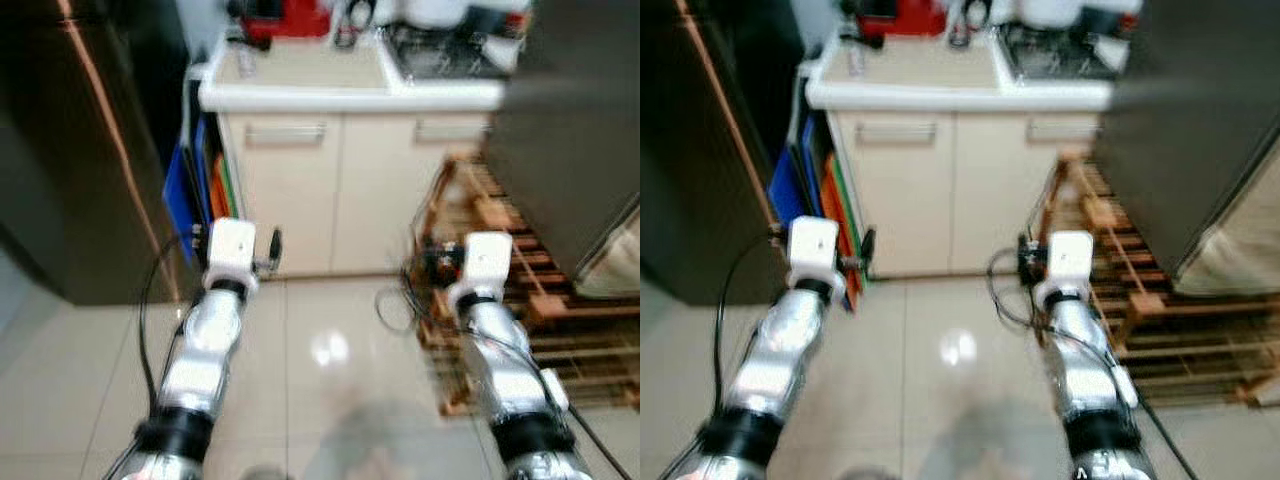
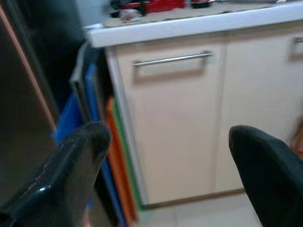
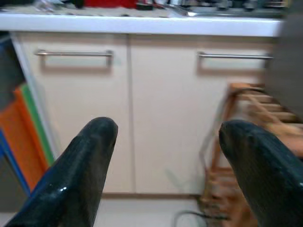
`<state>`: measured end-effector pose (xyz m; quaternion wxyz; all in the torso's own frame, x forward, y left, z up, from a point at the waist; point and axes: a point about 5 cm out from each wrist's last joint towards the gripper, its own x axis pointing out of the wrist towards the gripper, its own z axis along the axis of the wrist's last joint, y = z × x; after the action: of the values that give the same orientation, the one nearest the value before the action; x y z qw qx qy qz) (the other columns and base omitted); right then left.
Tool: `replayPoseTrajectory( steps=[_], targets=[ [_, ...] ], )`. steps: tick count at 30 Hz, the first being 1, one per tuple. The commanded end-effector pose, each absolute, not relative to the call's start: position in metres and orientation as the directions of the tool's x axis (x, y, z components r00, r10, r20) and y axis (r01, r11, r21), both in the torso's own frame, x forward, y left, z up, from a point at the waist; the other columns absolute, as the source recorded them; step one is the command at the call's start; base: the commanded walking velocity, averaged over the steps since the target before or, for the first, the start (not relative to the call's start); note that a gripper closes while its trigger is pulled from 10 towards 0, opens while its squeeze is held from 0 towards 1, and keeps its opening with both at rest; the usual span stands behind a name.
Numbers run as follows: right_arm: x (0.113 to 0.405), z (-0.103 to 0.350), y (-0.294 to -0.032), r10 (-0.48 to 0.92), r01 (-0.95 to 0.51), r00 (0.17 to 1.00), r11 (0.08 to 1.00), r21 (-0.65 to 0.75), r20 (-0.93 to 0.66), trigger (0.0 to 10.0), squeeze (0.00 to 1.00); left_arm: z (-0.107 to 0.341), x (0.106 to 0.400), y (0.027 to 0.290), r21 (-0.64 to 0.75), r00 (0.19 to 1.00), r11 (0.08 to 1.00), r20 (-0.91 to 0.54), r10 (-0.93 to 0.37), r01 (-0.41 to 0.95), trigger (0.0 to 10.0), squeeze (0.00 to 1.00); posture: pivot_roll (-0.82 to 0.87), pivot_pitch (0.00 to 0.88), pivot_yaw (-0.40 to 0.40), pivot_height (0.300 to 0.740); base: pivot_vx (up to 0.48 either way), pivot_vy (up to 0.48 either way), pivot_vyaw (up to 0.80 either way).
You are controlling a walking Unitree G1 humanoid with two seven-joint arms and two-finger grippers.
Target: Restocking fridge
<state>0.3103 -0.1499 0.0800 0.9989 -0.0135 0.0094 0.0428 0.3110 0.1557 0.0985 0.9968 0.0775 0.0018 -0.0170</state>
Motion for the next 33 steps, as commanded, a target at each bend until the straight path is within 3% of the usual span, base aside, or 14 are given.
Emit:
replayPoseTrajectory(
  steps=[1,5,33],
  targets=[
    [0.311,0.081,-0.163,0.054,-0.055,0.998,0.997,-0.049,-0.014,10.0,0.0,0.103,0.313,0.143,0.148,0.998,0.987,0.012,-0.067,0.065,10.0,0.0,0.12,0.0,0.0,0.74,0.465,0.0,0.55],
    [0.311,0.081,-0.162,0.042,-0.043,0.999,0.998,-0.051,-0.016,10.0,0.0,0.103,0.313,0.143,0.148,0.997,0.987,0.014,-0.07,0.067,10.0,0.0,0.12,0.0,0.002,0.74,0.471,0.0,0.54],
    [0.326,0.121,-0.147,0.084,-0.078,0.989,0.996,-0.053,0.121,10.0,0.0,0.129,0.329,0.144,0.157,0.995,0.986,0.07,-0.071,0.059,10.0,0.0,0.12,0.018,0.004,0.74,0.48,0.0,0.0]
  ],
)
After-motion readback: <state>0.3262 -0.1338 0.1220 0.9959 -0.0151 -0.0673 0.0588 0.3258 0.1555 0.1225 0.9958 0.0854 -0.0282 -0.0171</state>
